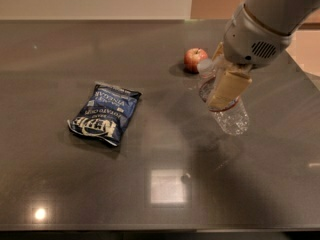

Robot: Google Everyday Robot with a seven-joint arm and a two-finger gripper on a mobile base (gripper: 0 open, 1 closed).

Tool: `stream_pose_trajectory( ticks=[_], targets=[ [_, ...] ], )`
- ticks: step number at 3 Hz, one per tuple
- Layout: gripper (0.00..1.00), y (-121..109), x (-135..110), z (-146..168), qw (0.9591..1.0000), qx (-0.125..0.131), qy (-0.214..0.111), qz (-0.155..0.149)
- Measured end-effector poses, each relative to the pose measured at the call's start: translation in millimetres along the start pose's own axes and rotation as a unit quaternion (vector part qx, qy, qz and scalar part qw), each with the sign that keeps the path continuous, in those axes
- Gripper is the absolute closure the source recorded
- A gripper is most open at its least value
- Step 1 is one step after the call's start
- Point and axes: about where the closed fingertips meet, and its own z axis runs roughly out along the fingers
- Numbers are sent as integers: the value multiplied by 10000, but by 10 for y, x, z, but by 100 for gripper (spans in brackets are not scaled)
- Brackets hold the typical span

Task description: Knock water bottle over

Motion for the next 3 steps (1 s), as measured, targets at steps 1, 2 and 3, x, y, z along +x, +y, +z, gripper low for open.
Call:
stream_pose_trajectory(
  ticks=[1,2,3],
  targets=[
    [100,-50,173,138,9969,-56,765,-171],
    [82,-37,267,339,9915,-265,1222,-350],
    [58,-3,324,525,9860,-501,1501,-529]
  ],
)
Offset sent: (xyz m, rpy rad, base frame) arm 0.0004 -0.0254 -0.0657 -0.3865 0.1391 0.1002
